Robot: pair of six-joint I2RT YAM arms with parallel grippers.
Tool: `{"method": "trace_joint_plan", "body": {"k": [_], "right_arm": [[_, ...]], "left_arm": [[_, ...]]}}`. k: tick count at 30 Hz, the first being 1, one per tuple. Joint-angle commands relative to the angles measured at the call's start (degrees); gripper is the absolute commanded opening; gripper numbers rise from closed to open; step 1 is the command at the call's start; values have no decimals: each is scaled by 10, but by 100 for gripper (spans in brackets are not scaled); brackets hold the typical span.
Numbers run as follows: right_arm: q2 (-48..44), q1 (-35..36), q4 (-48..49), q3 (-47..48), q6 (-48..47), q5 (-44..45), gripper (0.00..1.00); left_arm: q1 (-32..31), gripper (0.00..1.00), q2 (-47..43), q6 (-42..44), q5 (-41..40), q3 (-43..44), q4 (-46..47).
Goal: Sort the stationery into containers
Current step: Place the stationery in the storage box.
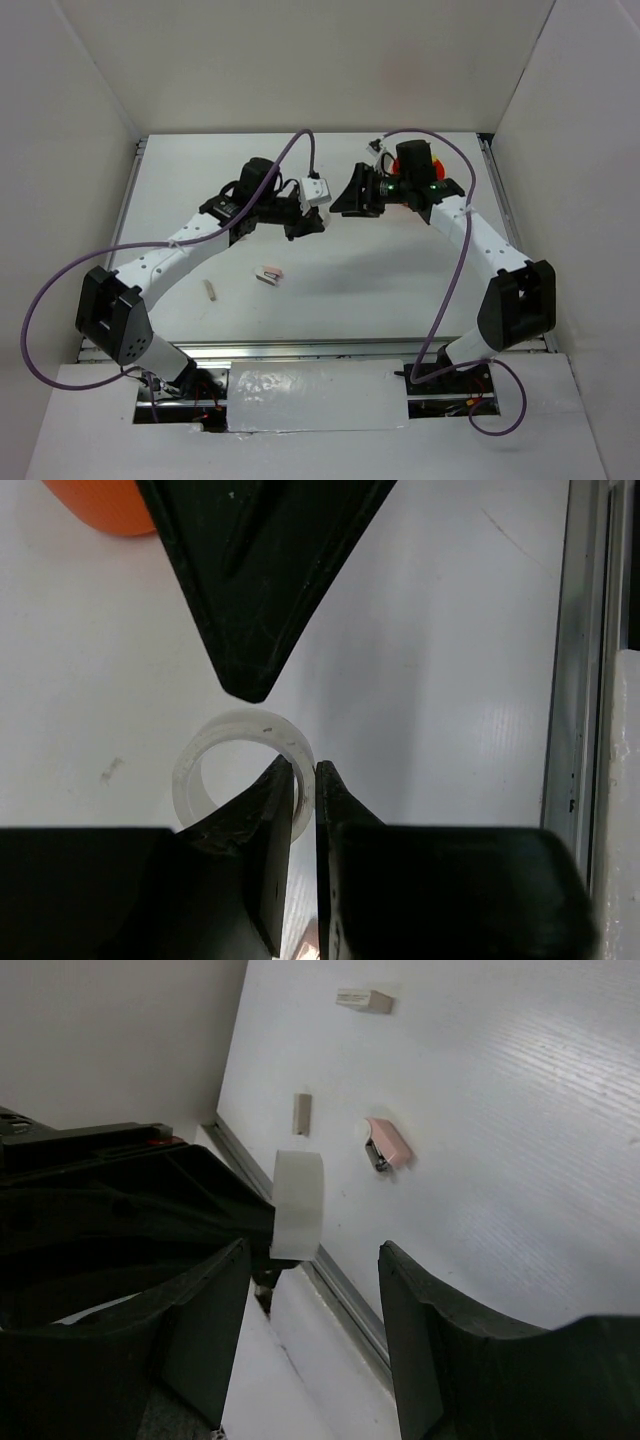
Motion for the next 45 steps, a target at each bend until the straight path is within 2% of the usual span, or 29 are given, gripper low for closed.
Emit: {"method": "trace_joint_plan", "body": {"k": [1,16,18,19,21,27,32,35,36,37,38,39,42,45], "right_arm": [[-1,10,35,8,11,-33,61],[34,52,4,9,-14,-7,56],[39,51,7,12,-10,-16,50],[41,50,9,15,-8,-22,43],[46,44,23,13,6,-41,38],[57,24,90,-19,66,-124,36],[59,22,101,-22,78,-140,36],[55,20,102,-25,74,-138,26],[54,19,101,-26,73,-138,17],[52,15,100,-25,69,-139,13],[49,11,92,-23,65,-135,6],[48,5,87,-21,62,-131,5],[45,-22,32,6,19,-96,2],[42,-49,-25,36,-59,-41,1]], "left_arm": [[-9,19,-5,14,-2,5,-7],[-21,19,-2,29,-19,11,-14],[-21,19,-3,28,-19,10,-16],[-22,19,-2,29,-20,11,-16],[-21,20,-4,28,-19,10,-16],[-19,20,-8,17,-9,12,-13],[-17,21,-7,3,0,16,-7],[-17,23,-6,0,-4,18,-7],[-17,26,-6,-2,-8,20,-7],[-17,40,-5,-8,-12,20,-7],[-18,48,-6,-12,-21,19,-6],[-17,55,-6,-16,-28,19,-7],[-10,99,-14,-27,-41,9,-2],[11,99,-30,-40,-33,-3,-2]]}}
